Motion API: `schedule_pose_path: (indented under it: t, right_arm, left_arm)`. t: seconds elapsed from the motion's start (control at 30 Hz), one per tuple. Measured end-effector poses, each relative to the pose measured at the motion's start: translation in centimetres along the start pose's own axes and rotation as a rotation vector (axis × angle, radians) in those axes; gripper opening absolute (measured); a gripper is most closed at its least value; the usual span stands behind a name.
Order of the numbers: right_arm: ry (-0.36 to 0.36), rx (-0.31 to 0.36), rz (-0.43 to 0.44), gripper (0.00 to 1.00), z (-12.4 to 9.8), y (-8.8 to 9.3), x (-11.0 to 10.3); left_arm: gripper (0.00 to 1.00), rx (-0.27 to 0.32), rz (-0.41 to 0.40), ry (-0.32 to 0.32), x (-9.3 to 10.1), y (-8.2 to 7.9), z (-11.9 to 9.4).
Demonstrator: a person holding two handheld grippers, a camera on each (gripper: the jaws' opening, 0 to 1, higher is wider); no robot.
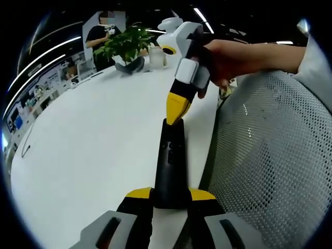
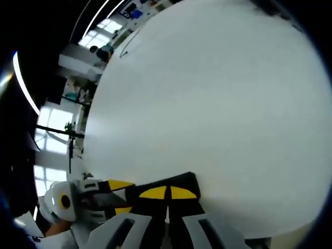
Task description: Press the specified remote control buttons in sequence, fully releasing each button before pressing the next.
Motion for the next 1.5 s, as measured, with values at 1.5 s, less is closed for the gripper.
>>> schedule_pose_path:
  t: [1.5]
  right_arm:
    - [0.069,0.003,-0.147,0.0,0.35,0.39,-0.27]
  left_arm:
    - [0.24,0.002,0.005,0.003,0.03,-0.01,0.03]
Point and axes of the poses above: the point that each gripper's makers call its tool centre point, and the gripper's own axes: z roughly forward along the fingers, x roughly to its right, y roughly out of its underside, the point moved 8 cm from there along -z, roughly backward along the fingers, and after that the axes turned 4 degrees about z, right-handed, at the moved point
